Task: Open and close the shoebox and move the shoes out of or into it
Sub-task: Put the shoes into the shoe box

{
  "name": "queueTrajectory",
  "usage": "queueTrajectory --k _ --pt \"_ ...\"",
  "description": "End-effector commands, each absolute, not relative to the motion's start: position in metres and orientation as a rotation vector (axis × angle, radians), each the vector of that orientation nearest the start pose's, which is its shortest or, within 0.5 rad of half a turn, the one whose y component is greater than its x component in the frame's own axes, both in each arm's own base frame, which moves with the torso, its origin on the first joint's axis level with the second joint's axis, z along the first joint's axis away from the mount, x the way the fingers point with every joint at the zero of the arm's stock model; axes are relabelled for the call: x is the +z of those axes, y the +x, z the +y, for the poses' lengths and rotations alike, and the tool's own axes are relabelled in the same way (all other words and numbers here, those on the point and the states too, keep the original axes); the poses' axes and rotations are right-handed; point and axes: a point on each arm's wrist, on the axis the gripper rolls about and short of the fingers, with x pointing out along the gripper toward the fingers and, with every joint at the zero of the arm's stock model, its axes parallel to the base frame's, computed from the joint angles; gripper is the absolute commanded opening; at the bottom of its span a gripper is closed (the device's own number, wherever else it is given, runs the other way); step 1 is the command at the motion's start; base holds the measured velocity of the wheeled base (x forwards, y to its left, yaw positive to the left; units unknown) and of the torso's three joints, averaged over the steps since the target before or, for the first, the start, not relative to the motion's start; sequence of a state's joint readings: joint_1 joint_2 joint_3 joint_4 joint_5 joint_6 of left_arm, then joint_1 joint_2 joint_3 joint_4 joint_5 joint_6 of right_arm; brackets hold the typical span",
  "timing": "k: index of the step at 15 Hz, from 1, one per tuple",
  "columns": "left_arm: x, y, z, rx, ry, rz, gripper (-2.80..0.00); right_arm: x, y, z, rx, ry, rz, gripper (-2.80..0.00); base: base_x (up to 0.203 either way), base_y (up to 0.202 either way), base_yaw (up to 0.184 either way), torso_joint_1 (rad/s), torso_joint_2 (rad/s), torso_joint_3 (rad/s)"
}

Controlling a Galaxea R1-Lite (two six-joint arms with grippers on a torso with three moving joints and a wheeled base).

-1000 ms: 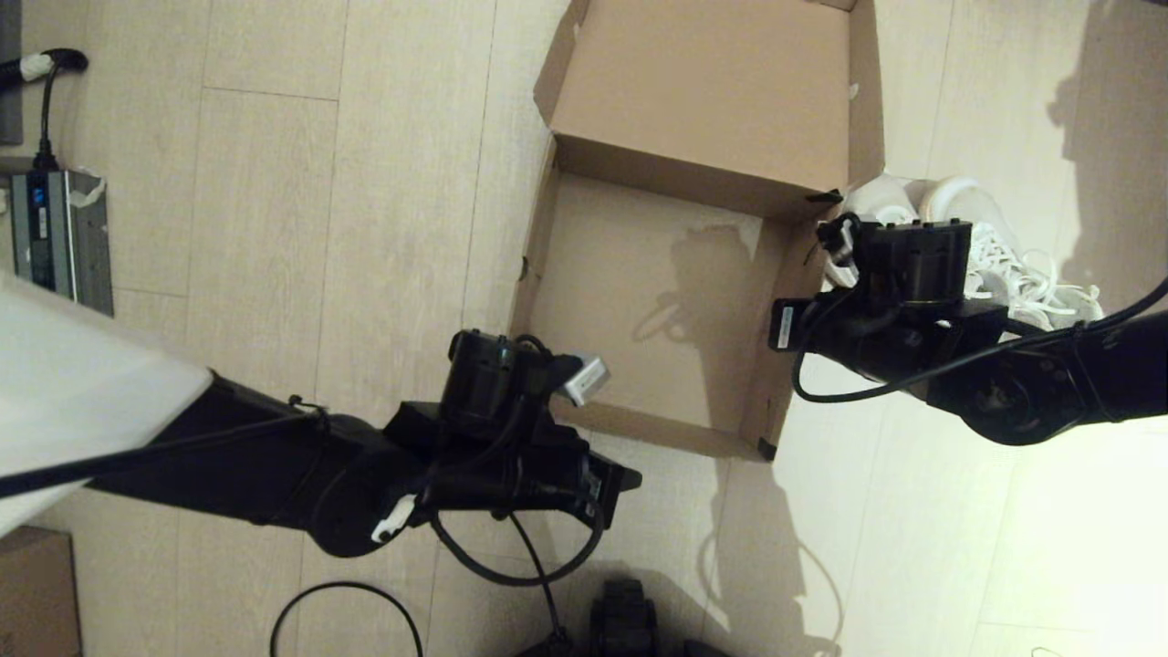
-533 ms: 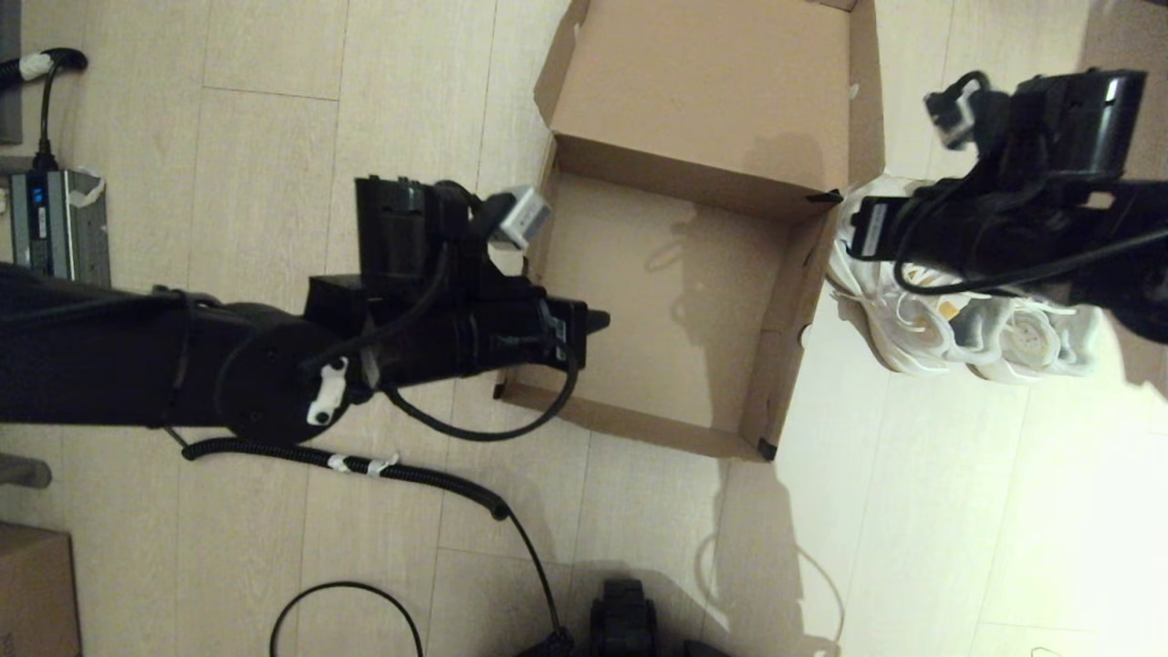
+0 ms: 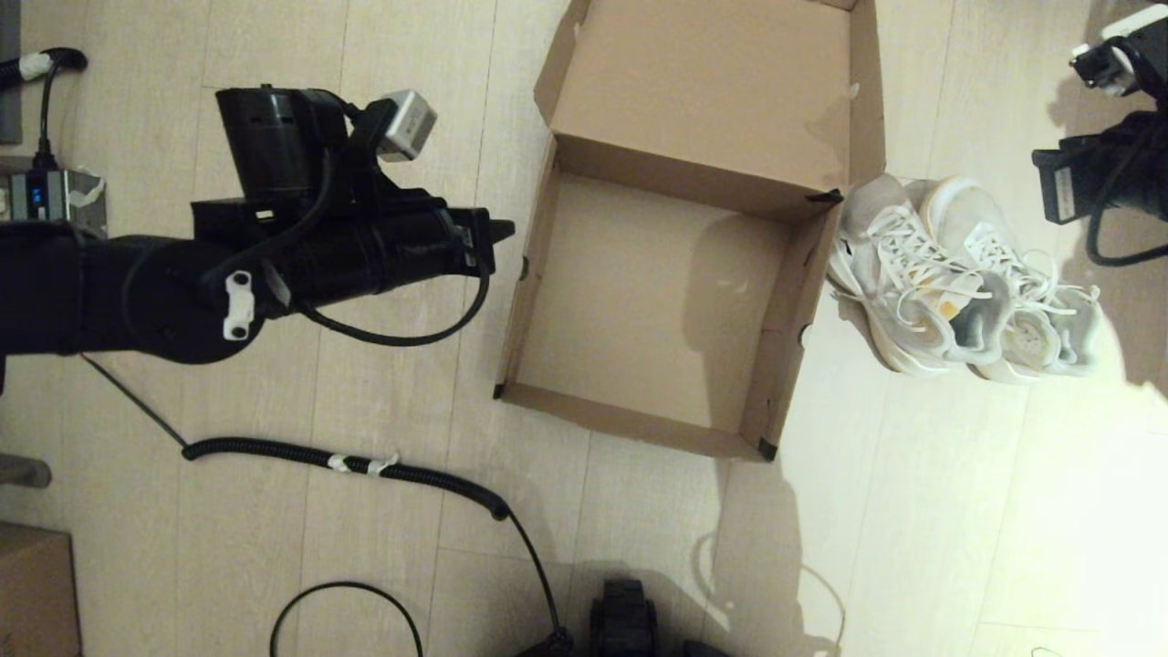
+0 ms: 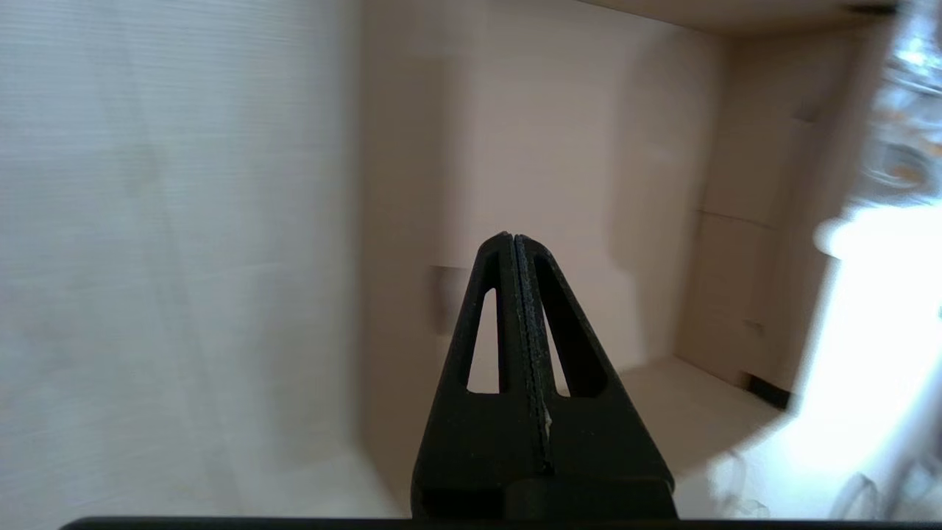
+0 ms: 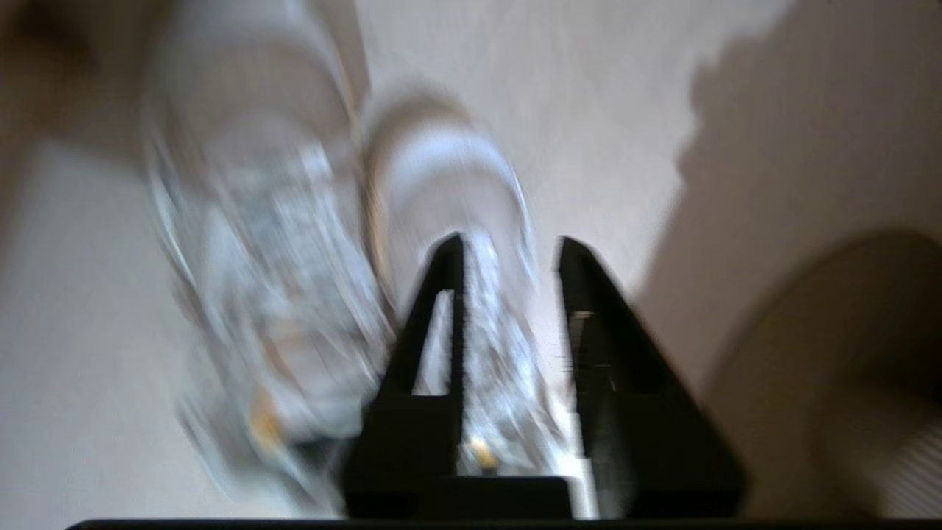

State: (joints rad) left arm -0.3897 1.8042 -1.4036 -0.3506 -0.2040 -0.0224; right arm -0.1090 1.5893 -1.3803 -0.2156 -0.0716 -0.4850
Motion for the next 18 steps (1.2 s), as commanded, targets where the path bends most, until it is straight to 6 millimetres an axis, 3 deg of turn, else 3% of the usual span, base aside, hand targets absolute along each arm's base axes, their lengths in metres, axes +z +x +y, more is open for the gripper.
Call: queueTrajectory --k 1,6,11,14,18 --pt "0.292 0.337 -0.126 -0.556 -0.019 0.042 -2.8 0.34 0.266 -0.05 -0.221 -0.549 0.086 0.0 0.0 0.0 0.0 0.0 0.0 0.0" --pt "0.289 0.34 -0.123 -0.548 -0.018 0.05 -2.8 0.293 0.239 -0.088 -0.245 -0.544 0.281 0.0 0.0 0.0 0.0 0.0 0.0 0.0" --pt "0.284 0.343 -0.126 -0.58 -0.012 0.064 -2.8 0.237 0.229 -0.1 -0.239 -0.449 0.447 0.0 0.0 0.0 0.0 0.0 0.0 0.0" --pt "0.283 0.342 -0.128 -0.593 -0.01 0.079 -2.8 0.205 0.234 -0.103 -0.223 -0.355 0.466 0.0 0.0 0.0 0.0 0.0 0.0 0.0" --pt "0.281 0.34 -0.127 -0.607 0.005 0.108 -2.8 0.166 0.263 -0.114 -0.2 -0.329 0.423 0.0 0.0 0.0 0.0 0.0 0.0 0.0"
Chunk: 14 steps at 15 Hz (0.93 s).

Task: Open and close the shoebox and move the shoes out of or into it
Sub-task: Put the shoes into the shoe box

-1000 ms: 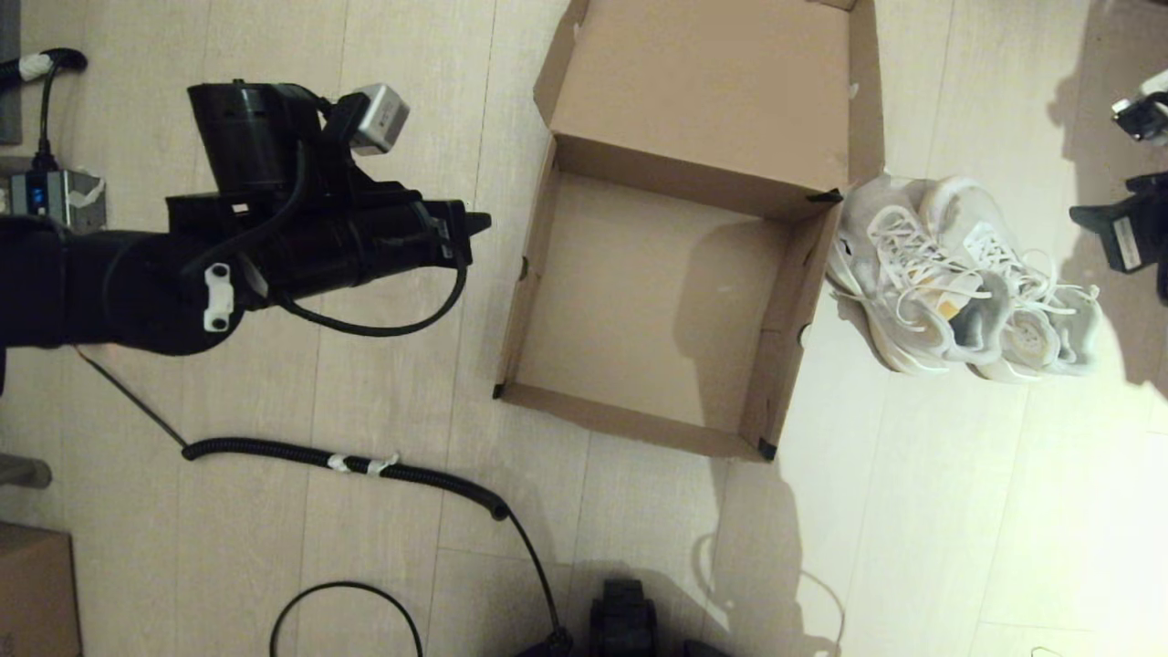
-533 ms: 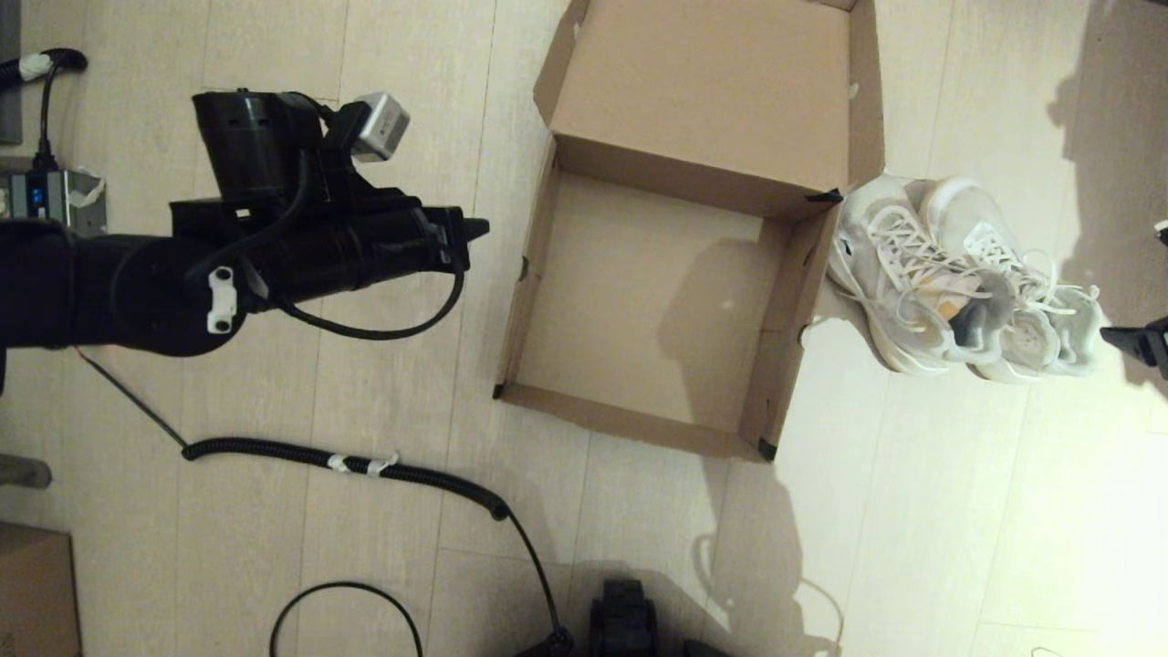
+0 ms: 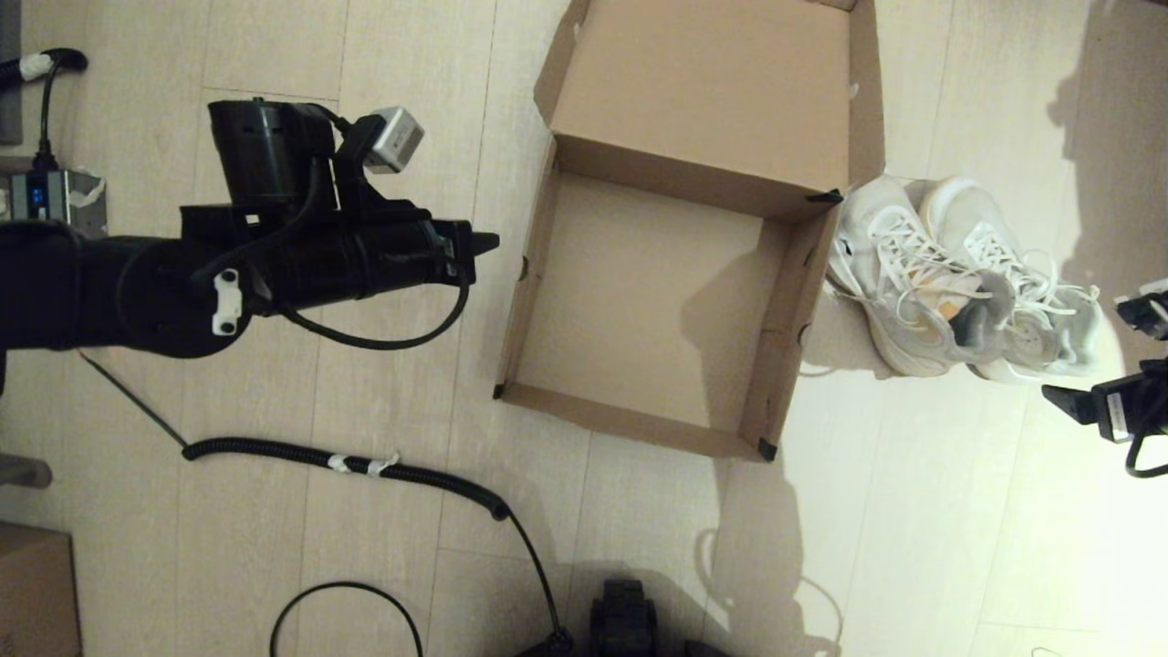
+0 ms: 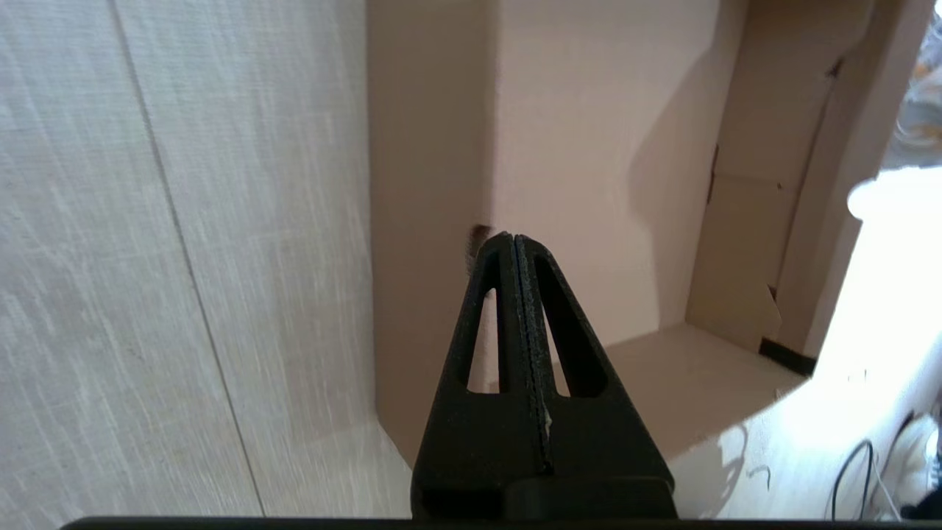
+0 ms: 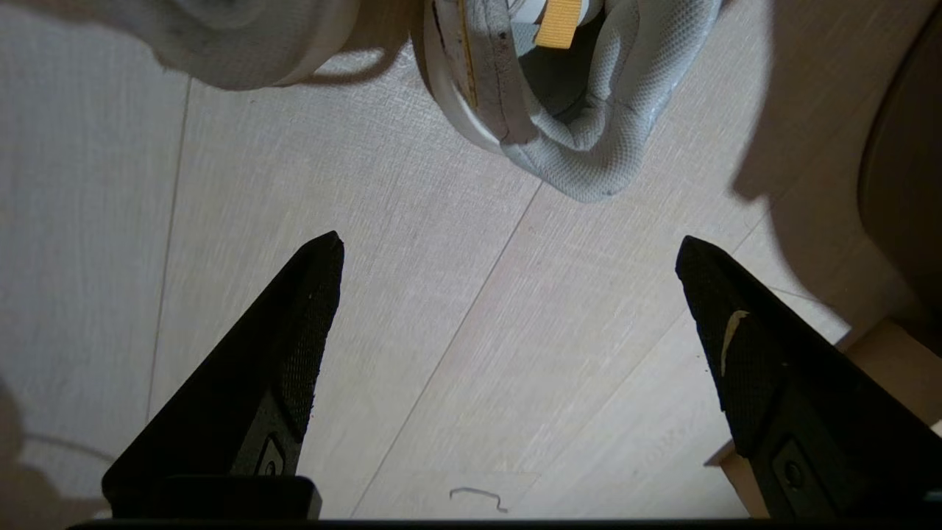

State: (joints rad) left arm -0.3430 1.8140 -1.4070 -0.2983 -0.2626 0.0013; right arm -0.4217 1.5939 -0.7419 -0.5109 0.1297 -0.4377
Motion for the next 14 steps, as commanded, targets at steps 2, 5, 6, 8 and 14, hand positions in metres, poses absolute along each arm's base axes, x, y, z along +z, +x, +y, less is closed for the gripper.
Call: queueTrajectory --k 2,5,6,8,14 --pt "0.279 0.34 -0.128 -0.61 0.029 0.117 -2.8 0.149 0.28 -0.121 -0.205 -0.334 0.376 0.0 0.0 0.0 0.0 0.0 0.0 0.0" --pt "0.281 0.338 -0.127 -0.609 0.03 0.11 -2.8 0.151 0.294 -0.123 -0.157 -0.311 0.274 0.0 0.0 0.0 0.0 0.0 0.0 0.0" --pt "0.283 0.337 -0.126 -0.608 0.03 0.106 -2.8 0.153 0.295 -0.122 -0.152 -0.31 0.266 0.0 0.0 0.0 0.0 0.0 0.0 0.0" --pt "0.283 0.334 -0.125 -0.608 0.028 0.105 -2.8 0.162 0.3 -0.118 -0.143 -0.3 0.231 0.0 0.0 0.0 0.0 0.0 0.0 0.0" --pt "0.279 0.316 -0.118 -0.607 0.023 0.131 -2.8 0.183 0.317 -0.108 -0.113 -0.281 0.17 0.0 0.0 0.0 0.0 0.0 0.0 0.0"
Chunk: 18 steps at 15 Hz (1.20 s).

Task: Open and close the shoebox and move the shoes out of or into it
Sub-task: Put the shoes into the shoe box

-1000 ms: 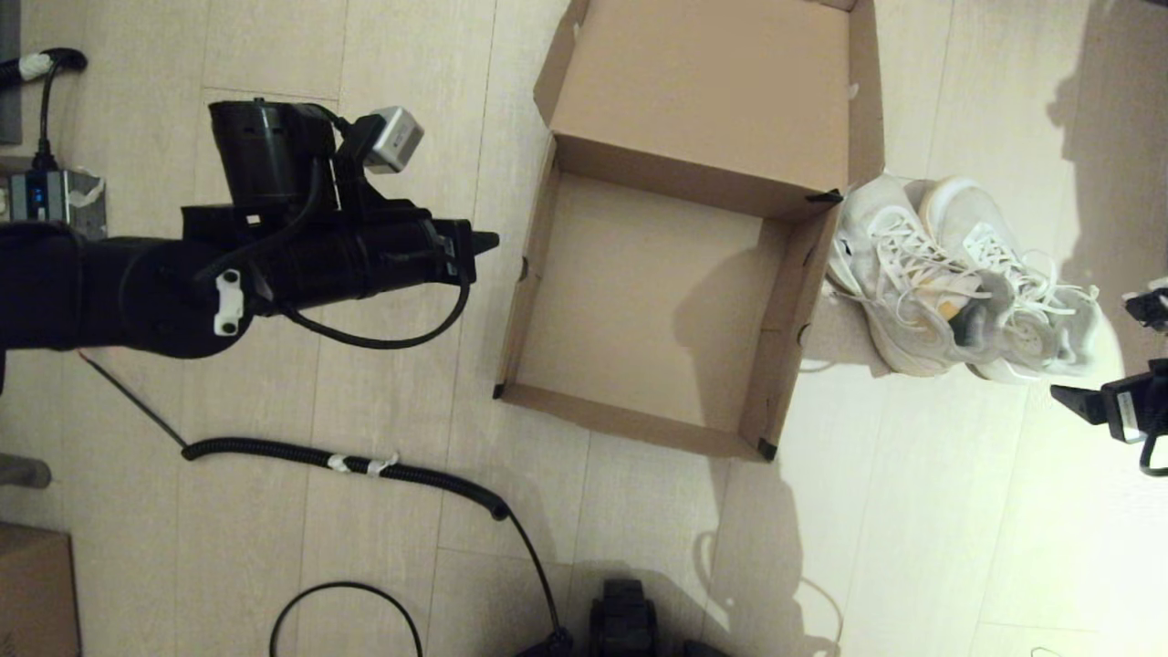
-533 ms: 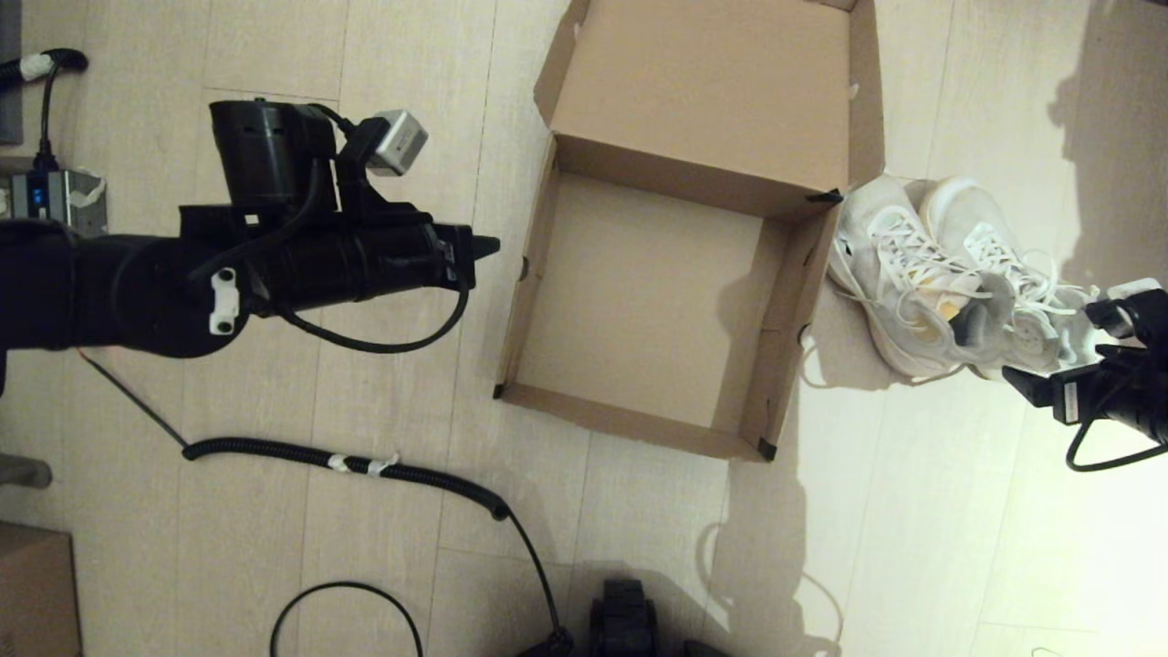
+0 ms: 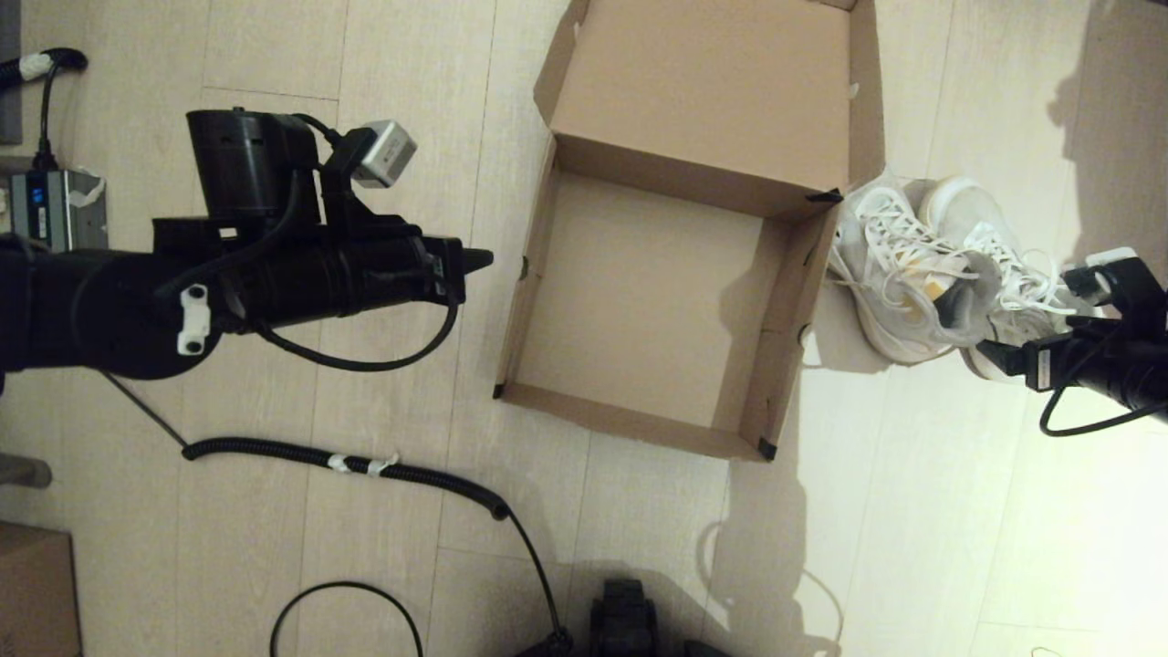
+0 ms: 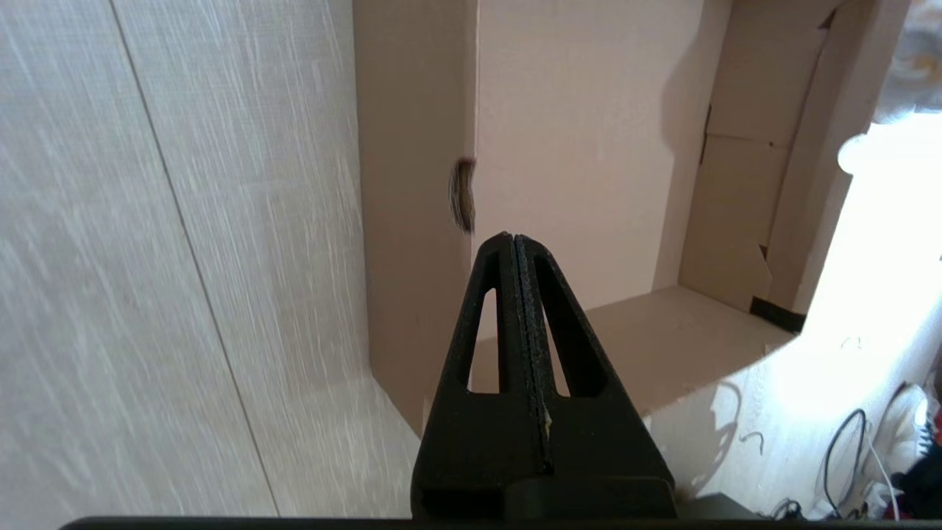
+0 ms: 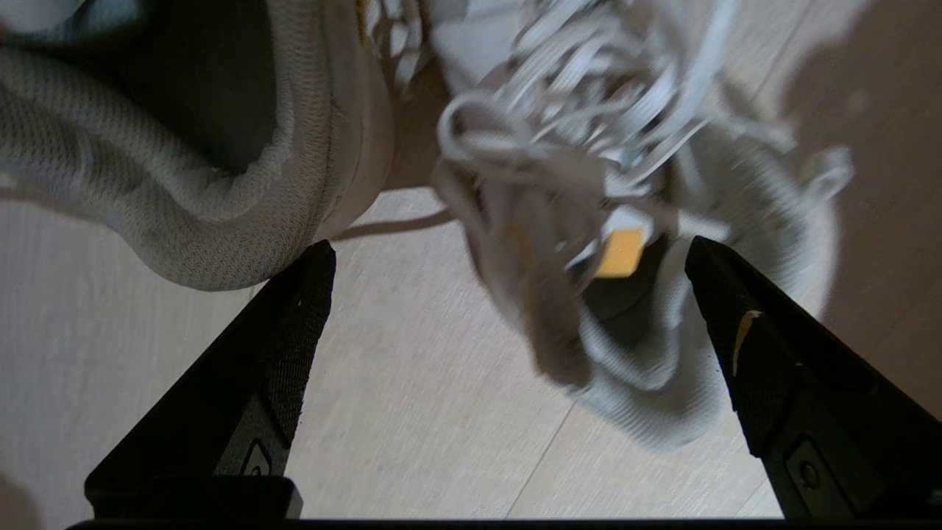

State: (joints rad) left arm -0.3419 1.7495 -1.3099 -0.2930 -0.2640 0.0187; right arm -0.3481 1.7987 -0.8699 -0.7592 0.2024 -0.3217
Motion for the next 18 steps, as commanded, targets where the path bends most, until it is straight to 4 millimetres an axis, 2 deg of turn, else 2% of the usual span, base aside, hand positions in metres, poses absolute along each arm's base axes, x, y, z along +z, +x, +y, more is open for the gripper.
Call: queueTrajectory --k 1,5,6,9,13,18 --pt "0.279 0.313 -0.117 -0.606 0.023 0.132 -2.8 0.195 0.317 -0.109 -0.123 -0.29 0.139 0.0 0.0 0.0 0.0 0.0 0.0 0.0" --pt "0.278 0.313 -0.118 -0.609 0.025 0.133 -2.8 0.258 0.285 -0.099 -0.124 -0.22 0.18 0.0 0.0 0.0 0.0 0.0 0.0 0.0" --pt "0.278 0.312 -0.119 -0.611 0.025 0.132 -2.8 0.263 0.283 -0.099 -0.131 -0.174 0.181 0.0 0.0 0.0 0.0 0.0 0.0 0.0" --pt "0.279 0.312 -0.12 -0.616 0.026 0.132 -2.8 0.271 0.28 -0.098 -0.139 -0.179 0.167 0.0 0.0 0.0 0.0 0.0 0.0 0.0" --pt "0.279 0.316 -0.121 -0.616 0.026 0.127 -2.8 0.252 0.284 -0.098 -0.124 -0.154 0.237 0.0 0.0 0.0 0.0 0.0 0.0 0.0" --pt "0.28 0.314 -0.12 -0.616 0.026 0.126 -2.8 0.252 0.293 -0.085 -0.086 -0.052 0.224 0.0 0.0 0.0 0.0 0.0 0.0 0.0"
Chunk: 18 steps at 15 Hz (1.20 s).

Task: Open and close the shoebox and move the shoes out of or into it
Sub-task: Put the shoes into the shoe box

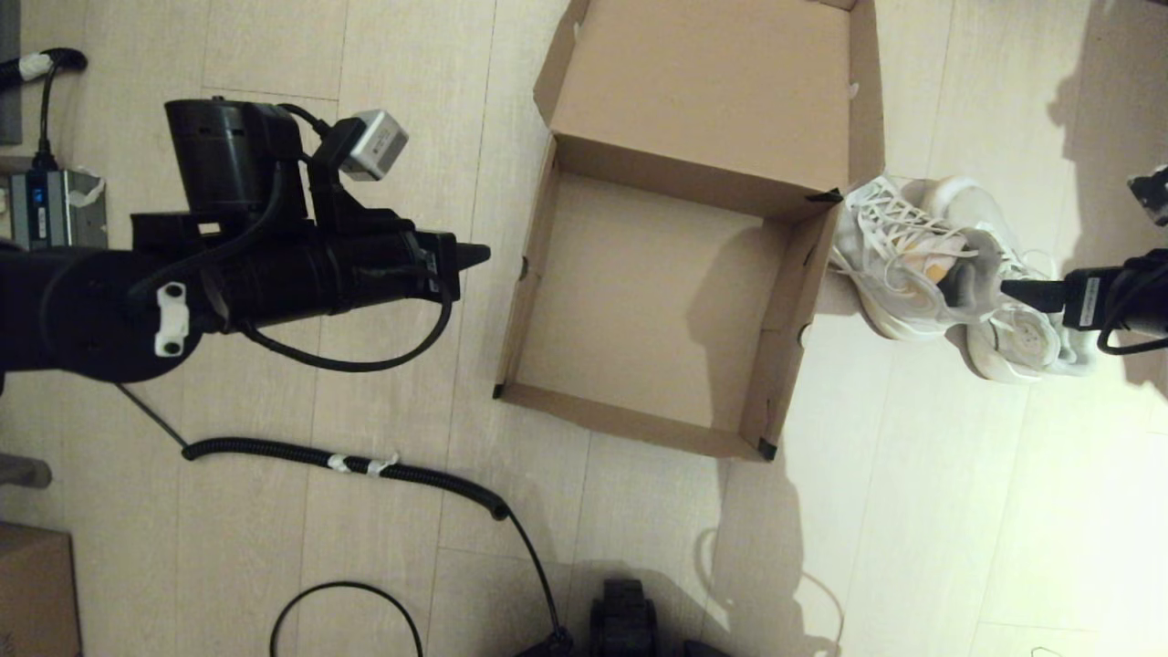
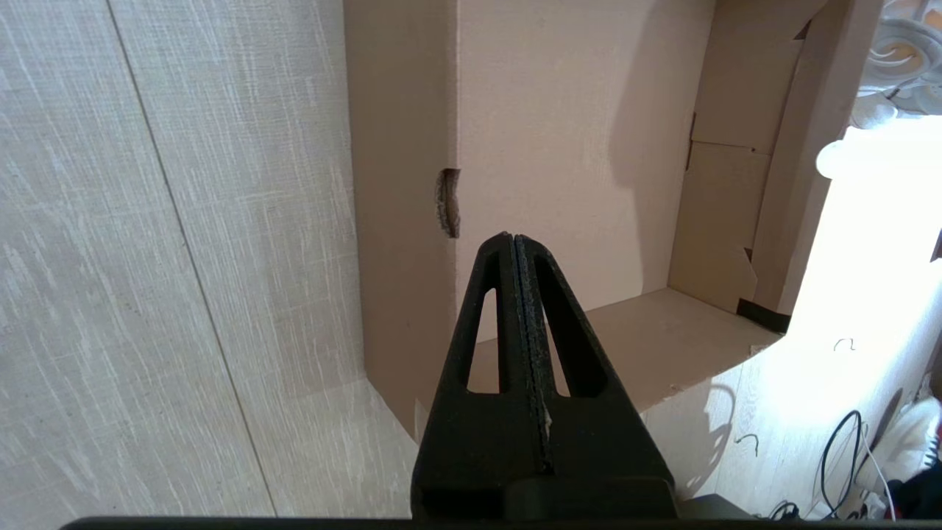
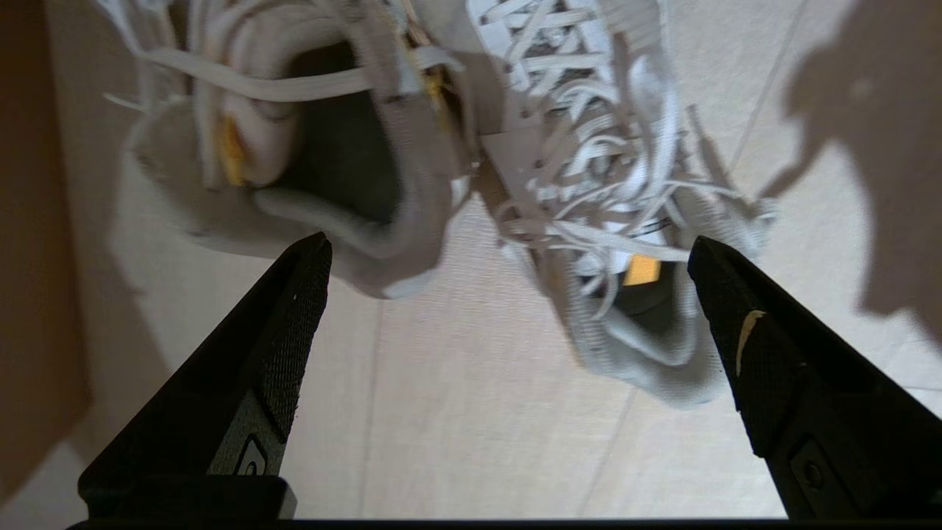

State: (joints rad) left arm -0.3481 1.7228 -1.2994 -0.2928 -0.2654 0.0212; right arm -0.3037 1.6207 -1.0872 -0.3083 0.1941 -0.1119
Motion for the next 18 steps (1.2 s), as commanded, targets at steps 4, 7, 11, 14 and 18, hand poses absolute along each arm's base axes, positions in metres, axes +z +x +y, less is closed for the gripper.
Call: queueTrajectory --k 4,7,11,14,18 --pt "0.282 0.312 -0.117 -0.609 0.024 0.12 -2.8 0.231 0.307 -0.078 -0.094 -0.018 0.291 0.0 0.0 0.0 0.0 0.0 0.0 0.0" --pt "0.284 0.311 -0.116 -0.606 0.024 0.115 -2.8 0.224 0.319 -0.077 -0.085 -0.045 0.26 0.0 0.0 0.0 0.0 0.0 0.0 0.0" --pt "0.282 0.313 -0.117 -0.616 0.025 0.12 -2.8 0.216 0.328 -0.075 -0.071 -0.053 0.236 0.0 0.0 0.0 0.0 0.0 0.0 0.0" --pt "0.281 0.314 -0.117 -0.62 0.026 0.124 -2.8 0.208 0.327 -0.075 -0.088 -0.089 0.225 0.0 0.0 0.0 0.0 0.0 0.0 0.0" --pt "0.284 0.316 -0.117 -0.628 0.026 0.118 -2.8 0.196 0.319 -0.075 -0.149 -0.173 0.23 0.0 0.0 0.0 0.0 0.0 0.0 0.0"
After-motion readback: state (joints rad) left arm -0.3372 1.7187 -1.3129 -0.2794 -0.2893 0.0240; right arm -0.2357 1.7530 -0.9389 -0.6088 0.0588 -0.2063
